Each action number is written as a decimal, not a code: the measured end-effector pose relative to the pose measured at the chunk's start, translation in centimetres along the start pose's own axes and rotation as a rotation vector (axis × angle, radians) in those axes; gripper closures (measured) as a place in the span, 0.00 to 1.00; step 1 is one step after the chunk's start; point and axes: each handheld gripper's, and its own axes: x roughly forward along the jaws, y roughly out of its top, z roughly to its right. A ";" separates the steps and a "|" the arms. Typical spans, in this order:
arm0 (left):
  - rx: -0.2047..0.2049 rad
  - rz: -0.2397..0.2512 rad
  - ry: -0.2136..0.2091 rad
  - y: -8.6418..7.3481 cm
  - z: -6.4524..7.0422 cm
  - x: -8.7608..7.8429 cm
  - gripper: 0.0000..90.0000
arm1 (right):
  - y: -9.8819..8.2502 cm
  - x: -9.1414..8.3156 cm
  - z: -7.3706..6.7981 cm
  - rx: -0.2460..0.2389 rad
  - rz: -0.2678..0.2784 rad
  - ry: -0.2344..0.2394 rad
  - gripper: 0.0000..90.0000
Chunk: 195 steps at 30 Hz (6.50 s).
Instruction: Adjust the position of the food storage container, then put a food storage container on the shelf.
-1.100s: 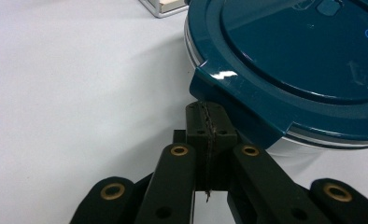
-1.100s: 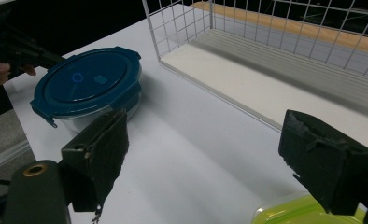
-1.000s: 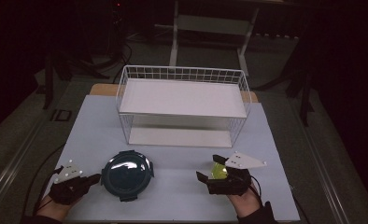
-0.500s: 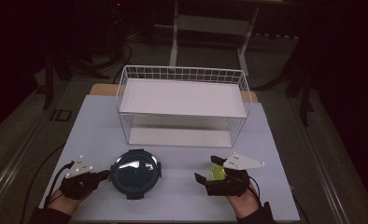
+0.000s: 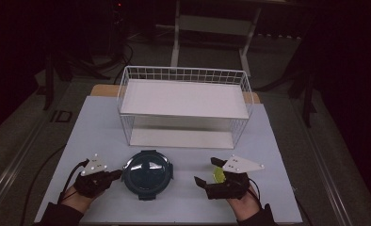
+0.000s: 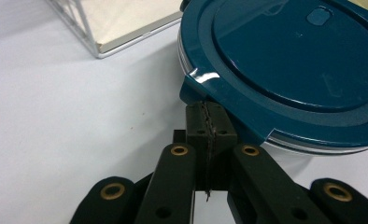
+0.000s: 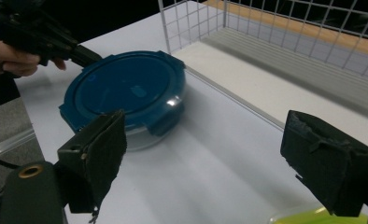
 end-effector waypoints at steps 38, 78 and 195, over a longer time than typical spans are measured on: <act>-0.110 0.113 -0.124 2.3 -0.6 -2.2 0.01 | 0.6 0.2 -1.8 -0.095 0.121 0.020 0.20; -0.653 -0.184 -0.479 1.0 -5.4 3.2 0.47 | 1.2 2.2 -3.3 -0.080 0.050 0.012 0.14; -0.385 0.054 -0.526 6.3 -0.8 -2.7 0.64 | 3.6 3.7 -0.6 0.436 -0.091 0.245 0.62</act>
